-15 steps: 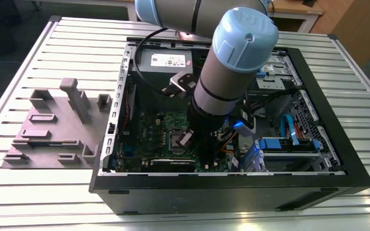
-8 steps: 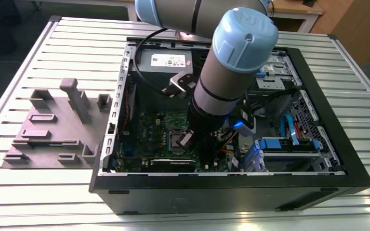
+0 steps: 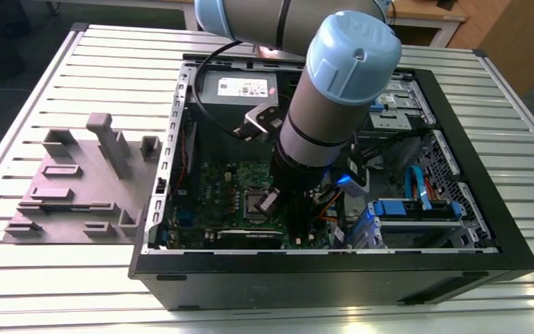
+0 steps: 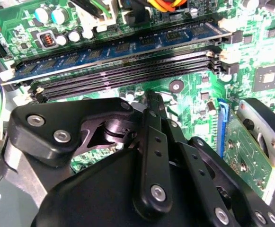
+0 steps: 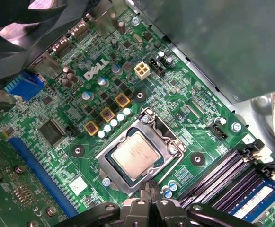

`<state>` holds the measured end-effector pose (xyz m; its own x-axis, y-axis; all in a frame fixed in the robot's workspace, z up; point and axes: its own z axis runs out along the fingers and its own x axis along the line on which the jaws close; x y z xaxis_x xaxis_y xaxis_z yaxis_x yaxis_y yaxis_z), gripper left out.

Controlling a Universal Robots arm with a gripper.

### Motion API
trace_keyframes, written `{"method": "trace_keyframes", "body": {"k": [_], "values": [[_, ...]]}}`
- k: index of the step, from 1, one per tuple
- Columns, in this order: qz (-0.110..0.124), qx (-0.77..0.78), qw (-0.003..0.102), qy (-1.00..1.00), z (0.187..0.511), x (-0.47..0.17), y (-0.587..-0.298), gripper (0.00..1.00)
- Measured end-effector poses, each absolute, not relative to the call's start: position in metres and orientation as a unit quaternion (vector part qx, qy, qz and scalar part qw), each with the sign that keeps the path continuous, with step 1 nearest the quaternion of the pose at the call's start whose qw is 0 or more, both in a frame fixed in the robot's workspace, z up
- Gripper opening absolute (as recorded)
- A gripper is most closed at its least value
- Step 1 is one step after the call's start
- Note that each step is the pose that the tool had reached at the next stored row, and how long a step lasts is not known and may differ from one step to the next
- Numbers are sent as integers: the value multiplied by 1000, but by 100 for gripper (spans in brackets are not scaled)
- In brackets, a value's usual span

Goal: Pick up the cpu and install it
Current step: 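Install the first cpu locking lever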

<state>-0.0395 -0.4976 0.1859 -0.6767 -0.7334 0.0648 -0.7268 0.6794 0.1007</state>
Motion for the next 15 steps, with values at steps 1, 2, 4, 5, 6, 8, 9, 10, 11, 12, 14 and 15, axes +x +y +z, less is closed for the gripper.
{"method": "trace_keyframes", "body": {"k": [1, 2, 4, 5, 6, 8, 9, 10, 11, 12, 14, 15], "values": [[-33, 403, 50, -913, 186, -40, -498, 10], [-33, 406, 50, -912, 186, -40, -498, 10], [-33, 407, 50, -911, 185, -40, -498, 10], [-33, 408, 50, -911, 185, -40, -498, 10], [-33, 408, 50, -911, 185, -41, -498, 10], [-33, 408, 50, -911, 186, -41, -498, 10], [-33, 408, 50, -911, 186, -42, -499, 10], [-33, 408, 50, -911, 186, -42, -499, 10], [-33, 408, 50, -911, 186, -42, -500, 10], [-33, 407, 50, -911, 186, -42, -500, 10], [-33, 408, 50, -911, 186, -42, -501, 10], [-33, 408, 50, -911, 186, -42, -501, 10]]}}
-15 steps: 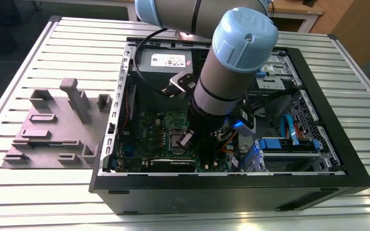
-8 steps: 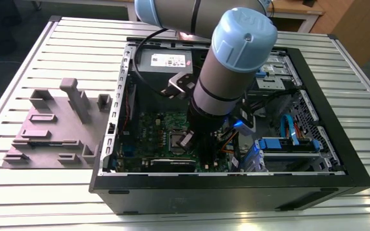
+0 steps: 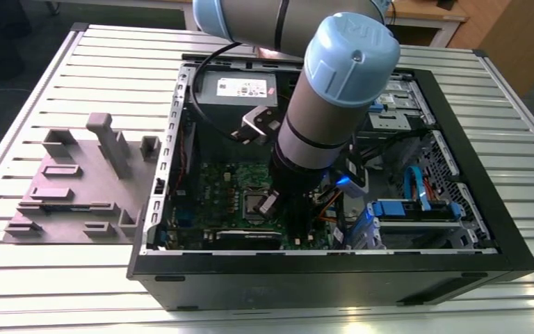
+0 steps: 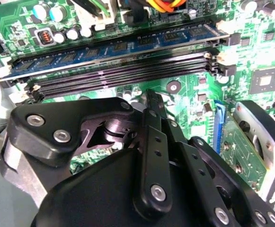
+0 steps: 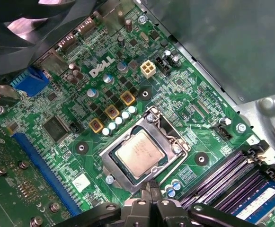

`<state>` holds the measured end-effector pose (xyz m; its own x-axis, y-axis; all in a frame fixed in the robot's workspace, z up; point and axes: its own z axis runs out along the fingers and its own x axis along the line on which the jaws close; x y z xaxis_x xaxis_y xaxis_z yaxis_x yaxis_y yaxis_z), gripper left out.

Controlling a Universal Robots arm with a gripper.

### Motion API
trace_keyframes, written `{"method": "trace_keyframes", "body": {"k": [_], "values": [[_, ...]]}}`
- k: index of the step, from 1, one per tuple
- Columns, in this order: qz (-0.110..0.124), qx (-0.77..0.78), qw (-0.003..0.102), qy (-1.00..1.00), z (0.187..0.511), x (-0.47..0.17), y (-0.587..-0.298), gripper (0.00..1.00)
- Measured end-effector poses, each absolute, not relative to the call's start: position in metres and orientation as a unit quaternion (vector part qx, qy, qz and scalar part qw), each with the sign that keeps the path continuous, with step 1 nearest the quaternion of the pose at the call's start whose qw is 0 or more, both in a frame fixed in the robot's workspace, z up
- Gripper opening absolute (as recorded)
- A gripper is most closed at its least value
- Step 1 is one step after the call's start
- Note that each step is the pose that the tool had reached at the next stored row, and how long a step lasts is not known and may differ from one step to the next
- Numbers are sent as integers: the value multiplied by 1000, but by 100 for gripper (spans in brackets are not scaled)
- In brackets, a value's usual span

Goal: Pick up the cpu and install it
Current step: 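Install the first cpu locking lever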

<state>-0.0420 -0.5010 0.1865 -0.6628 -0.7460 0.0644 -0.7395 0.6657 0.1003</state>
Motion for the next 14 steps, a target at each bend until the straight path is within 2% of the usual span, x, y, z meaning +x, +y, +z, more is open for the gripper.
{"method": "trace_keyframes", "body": {"k": [14], "values": [[-32, 408, 49, -911, 192, -42, -502, 10]]}}
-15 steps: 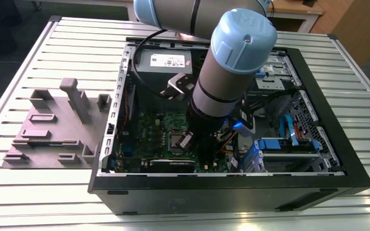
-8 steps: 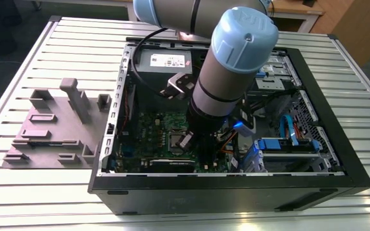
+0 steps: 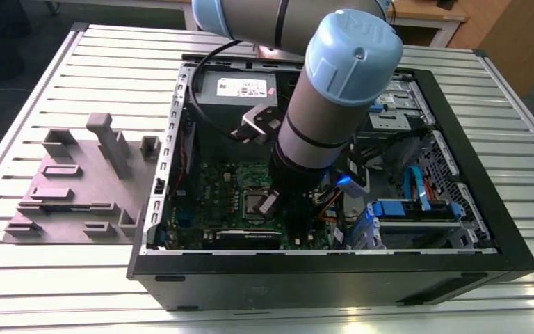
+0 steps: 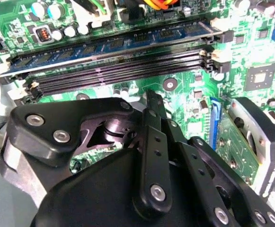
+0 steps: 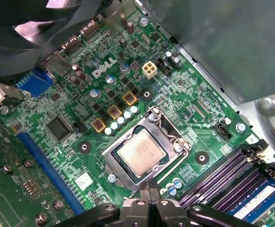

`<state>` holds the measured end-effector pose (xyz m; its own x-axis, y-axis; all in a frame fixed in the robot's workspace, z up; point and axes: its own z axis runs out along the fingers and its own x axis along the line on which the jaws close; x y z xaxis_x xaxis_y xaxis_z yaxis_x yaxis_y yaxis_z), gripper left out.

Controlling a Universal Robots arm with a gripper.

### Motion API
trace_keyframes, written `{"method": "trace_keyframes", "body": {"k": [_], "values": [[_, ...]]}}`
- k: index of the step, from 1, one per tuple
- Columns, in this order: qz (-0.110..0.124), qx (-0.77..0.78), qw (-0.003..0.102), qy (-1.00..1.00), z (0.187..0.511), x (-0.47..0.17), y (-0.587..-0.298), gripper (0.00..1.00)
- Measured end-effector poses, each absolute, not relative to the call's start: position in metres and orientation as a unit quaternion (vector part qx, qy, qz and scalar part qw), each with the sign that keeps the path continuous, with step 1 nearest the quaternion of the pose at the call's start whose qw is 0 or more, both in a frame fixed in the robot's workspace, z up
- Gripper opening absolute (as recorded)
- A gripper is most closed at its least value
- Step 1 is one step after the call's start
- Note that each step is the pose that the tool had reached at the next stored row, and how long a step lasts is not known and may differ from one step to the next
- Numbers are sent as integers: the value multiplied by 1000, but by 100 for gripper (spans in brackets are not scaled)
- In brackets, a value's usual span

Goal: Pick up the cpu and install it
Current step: 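Install the first cpu locking lever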

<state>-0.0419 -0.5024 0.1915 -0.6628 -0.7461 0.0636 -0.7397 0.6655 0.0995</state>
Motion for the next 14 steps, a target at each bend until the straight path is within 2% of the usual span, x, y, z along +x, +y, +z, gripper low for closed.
{"method": "trace_keyframes", "body": {"k": [10, 14], "values": [[-27, 409, 38, -911, 184, -42, -502, 10], [-27, 409, 36, -911, 184, -42, -502, 10]]}}
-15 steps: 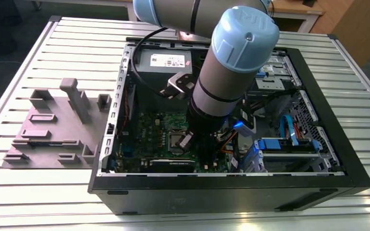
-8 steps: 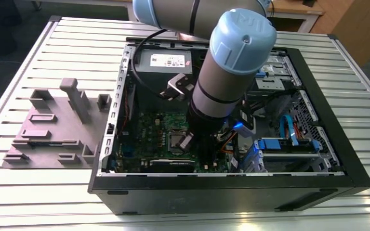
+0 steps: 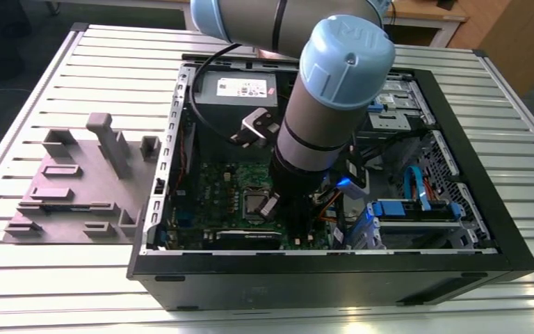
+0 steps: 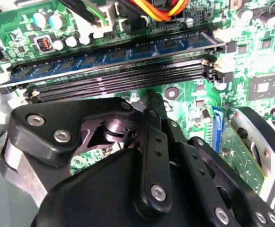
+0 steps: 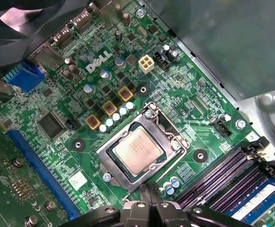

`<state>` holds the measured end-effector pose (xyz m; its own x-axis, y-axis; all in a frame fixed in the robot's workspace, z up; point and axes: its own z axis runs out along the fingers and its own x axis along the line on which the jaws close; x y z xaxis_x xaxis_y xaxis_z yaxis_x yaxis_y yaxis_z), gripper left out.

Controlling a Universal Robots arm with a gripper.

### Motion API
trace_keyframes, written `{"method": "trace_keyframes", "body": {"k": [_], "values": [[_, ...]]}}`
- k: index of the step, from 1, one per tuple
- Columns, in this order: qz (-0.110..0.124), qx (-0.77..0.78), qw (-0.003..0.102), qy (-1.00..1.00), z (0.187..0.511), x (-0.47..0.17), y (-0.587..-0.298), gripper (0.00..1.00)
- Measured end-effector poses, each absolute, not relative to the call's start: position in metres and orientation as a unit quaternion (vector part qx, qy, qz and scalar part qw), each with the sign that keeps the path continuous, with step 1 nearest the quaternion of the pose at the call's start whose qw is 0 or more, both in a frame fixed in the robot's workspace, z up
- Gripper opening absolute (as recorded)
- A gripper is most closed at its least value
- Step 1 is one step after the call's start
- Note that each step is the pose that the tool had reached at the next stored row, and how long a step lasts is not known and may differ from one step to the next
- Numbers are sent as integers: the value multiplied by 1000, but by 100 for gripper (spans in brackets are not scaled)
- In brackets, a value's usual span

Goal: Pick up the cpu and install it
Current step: 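Install the first cpu locking lever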

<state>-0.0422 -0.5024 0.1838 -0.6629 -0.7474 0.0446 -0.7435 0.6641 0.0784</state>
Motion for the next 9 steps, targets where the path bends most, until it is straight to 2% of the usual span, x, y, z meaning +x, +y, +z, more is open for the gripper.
{"method": "trace_keyframes", "body": {"k": [9], "values": [[-27, 409, 36, -911, 207, -42, -502, 10]]}}
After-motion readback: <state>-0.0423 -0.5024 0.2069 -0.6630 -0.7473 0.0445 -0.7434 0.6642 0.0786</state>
